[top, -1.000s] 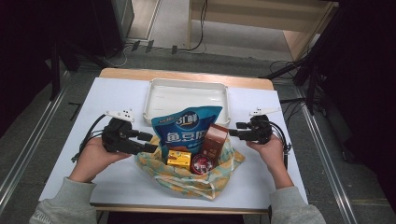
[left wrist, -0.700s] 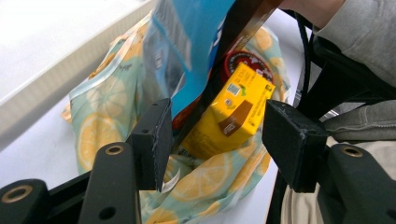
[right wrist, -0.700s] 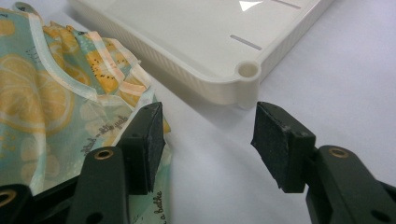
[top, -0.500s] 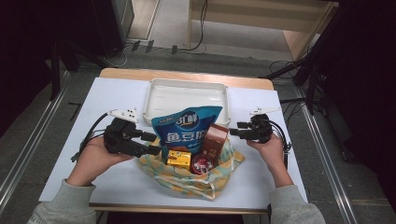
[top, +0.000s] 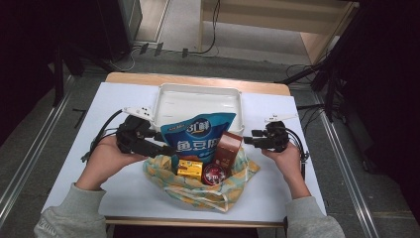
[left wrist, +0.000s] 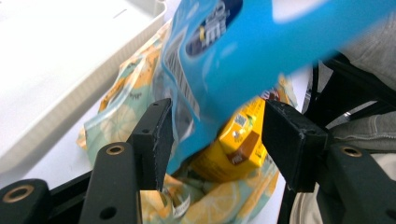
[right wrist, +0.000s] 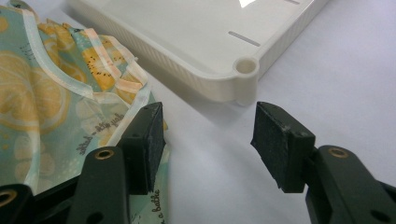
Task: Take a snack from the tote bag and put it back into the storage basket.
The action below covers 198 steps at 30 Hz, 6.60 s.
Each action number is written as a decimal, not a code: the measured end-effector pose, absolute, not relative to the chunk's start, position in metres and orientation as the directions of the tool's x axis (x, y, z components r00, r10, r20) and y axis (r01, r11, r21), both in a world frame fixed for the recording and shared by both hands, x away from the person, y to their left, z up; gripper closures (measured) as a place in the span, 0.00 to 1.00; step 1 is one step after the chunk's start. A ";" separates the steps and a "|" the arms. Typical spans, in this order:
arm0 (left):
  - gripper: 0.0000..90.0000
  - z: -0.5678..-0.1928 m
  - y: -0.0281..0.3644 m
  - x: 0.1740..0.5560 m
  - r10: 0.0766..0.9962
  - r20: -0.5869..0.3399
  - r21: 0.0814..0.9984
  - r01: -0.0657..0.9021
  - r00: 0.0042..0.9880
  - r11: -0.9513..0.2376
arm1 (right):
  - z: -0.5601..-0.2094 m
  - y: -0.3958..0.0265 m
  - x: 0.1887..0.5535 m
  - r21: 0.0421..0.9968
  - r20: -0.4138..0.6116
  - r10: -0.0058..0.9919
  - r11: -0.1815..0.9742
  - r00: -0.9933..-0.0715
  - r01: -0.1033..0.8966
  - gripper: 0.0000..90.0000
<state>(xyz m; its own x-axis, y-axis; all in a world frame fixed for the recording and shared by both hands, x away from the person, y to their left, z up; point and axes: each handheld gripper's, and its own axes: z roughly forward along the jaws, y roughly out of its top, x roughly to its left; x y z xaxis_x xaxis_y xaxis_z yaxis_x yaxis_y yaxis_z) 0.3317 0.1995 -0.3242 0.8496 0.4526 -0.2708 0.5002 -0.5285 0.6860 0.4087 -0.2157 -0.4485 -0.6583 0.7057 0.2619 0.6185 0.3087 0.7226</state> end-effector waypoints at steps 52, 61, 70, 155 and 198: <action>0.96 -0.335 0.181 0.374 0.400 -0.353 0.692 0.524 0.846 -0.497 | -0.451 -0.227 0.399 0.717 0.268 0.718 0.297 -0.642 0.631 0.49; 0.97 -0.332 0.185 0.374 0.409 -0.374 0.718 0.539 0.832 -0.440 | -0.451 -0.227 0.398 0.718 0.264 0.716 0.302 -0.646 0.628 0.49; 0.98 -0.326 0.181 0.369 0.412 -0.366 0.740 0.529 0.835 -0.415 | -0.450 -0.228 0.398 0.722 0.262 0.715 0.300 -0.648 0.623 0.49; 0.98 -0.269 0.277 0.382 0.663 -0.295 0.781 0.573 0.688 -0.248 | -0.449 -0.217 0.398 0.736 0.264 0.684 0.313 -0.680 0.601 0.49; 0.97 -0.258 0.231 0.477 0.697 -0.274 0.771 0.585 0.663 -0.253 | -0.449 -0.215 0.399 0.738 0.264 0.675 0.318 -0.689 0.595 0.49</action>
